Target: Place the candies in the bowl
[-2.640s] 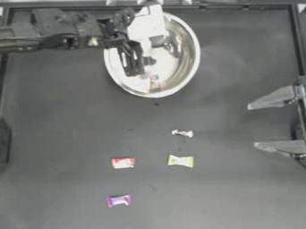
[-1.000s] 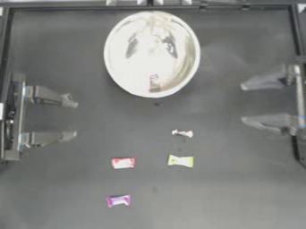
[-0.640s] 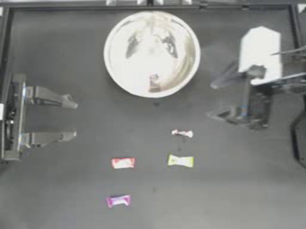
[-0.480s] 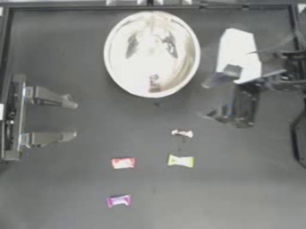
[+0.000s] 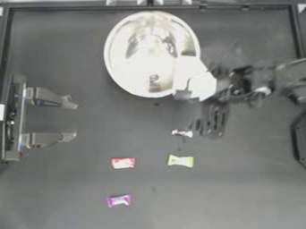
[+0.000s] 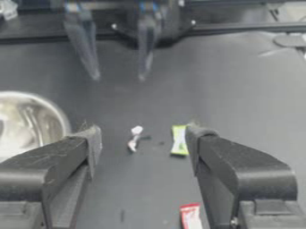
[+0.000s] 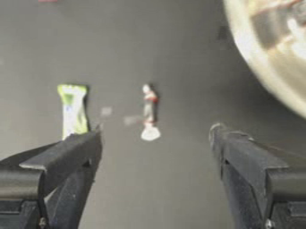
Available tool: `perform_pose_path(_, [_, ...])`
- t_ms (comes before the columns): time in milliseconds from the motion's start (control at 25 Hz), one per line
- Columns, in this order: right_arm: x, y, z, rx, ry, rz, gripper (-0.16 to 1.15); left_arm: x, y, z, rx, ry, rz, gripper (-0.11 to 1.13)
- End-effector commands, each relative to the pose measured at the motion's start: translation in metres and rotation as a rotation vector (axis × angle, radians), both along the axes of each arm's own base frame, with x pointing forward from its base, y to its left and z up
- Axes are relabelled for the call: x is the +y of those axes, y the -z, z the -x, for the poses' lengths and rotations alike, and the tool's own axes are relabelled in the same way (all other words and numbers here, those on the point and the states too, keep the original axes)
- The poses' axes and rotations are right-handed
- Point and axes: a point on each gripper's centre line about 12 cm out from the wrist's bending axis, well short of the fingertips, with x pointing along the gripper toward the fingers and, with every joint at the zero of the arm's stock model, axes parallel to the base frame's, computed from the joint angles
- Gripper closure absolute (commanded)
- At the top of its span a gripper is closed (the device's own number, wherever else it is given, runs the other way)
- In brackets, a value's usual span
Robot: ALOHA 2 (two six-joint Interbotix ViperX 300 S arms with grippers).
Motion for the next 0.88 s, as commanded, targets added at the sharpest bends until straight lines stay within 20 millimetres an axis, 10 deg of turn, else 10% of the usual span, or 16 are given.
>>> perform_pose_path(40, [0.0,0.006,-0.009,0.008,-0.006,0.003,-0.01,0.0,-0.005,-0.001,-0.015,-0.003,0.001,0.11])
perform_pose_path(880, [-0.008,0.07,-0.03,0.105,-0.015,0.024,-0.01,0.001,-0.004,-0.004,-0.003,-0.004,0.012,0.11])
